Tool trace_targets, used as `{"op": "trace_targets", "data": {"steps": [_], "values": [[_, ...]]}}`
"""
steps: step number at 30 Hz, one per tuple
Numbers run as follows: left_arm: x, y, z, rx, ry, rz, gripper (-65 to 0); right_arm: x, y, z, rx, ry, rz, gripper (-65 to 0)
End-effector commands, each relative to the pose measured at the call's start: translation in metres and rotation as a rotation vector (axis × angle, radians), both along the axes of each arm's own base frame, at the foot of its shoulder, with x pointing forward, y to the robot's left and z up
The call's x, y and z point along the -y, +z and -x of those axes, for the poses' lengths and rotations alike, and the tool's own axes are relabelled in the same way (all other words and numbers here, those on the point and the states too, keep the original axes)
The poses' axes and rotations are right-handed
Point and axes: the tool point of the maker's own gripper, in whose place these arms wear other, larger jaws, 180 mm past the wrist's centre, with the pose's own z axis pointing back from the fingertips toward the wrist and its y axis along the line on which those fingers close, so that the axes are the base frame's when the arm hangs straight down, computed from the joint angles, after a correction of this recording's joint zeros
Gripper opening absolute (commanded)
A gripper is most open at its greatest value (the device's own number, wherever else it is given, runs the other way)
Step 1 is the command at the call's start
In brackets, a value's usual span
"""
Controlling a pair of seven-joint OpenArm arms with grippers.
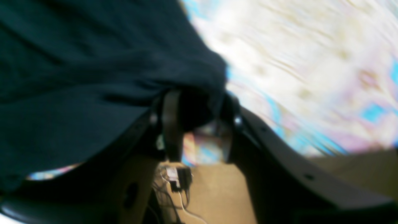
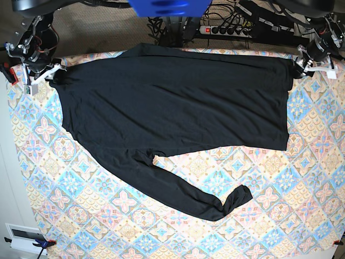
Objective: Layout the t-shirt on the table in an organized manner, then fold the t-shirt properly
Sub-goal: 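Hold the shoulder corners with both grippers, stretching the shirt taut, then release and move the right gripper inward along the collar edge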
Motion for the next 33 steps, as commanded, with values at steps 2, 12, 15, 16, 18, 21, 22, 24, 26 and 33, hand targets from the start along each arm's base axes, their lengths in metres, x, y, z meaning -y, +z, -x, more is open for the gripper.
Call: {"op": "trace_targets", "data": {"steps": [2, 12, 15, 16, 18, 21, 22, 24, 26, 33], "values": [[-0.007, 0.013, -0.013, 0.045, -0.006, -0.022, -37.7, 0.009, 0.019, -0.011, 0.054, 0.015, 0.047, -43.6], [-0.006, 0.030, -0.050, 0.137, -0.007, -0.021, -37.7, 0.004, 0.040, -0.015, 0.100, 0.055, 0.098, -43.4], [0.001, 0.030, -0.058, 0.147, -0.029, -0.012, -37.7, 0.003, 0.047, -0.019, 0.118, 0.066, 0.114, -43.3], [0.005, 0.029, -0.061, 0.146, -0.041, -0.008, -37.7, 0.003, 0.049, -0.020, 0.122, 0.068, 0.118, -43.3], [0.008, 0.028, -0.062, 0.142, -0.051, -0.005, -37.7, 0.002, 0.053, -0.022, 0.133, 0.075, 0.126, -43.3], [0.008, 0.028, -0.062, 0.143, -0.050, -0.005, -37.7, -0.001, 0.062, -0.025, 0.154, 0.092, 0.146, -43.3], [0.008, 0.028, -0.062, 0.143, -0.050, -0.005, -37.7, -0.003, 0.065, -0.024, 0.157, 0.105, 0.154, -43.3], [0.009, 0.028, -0.062, 0.143, -0.049, -0.004, -37.7, -0.011, 0.073, -0.023, 0.175, 0.137, 0.175, -43.3], [0.009, 0.027, -0.062, 0.143, -0.051, -0.003, -37.7, -0.032, 0.071, -0.025, 0.179, 0.203, 0.160, -43.3], [0.013, 0.027, -0.063, 0.140, -0.066, -0.002, -37.7, -0.112, 0.050, -0.020, 0.138, 0.557, 0.089, -43.3]]}}
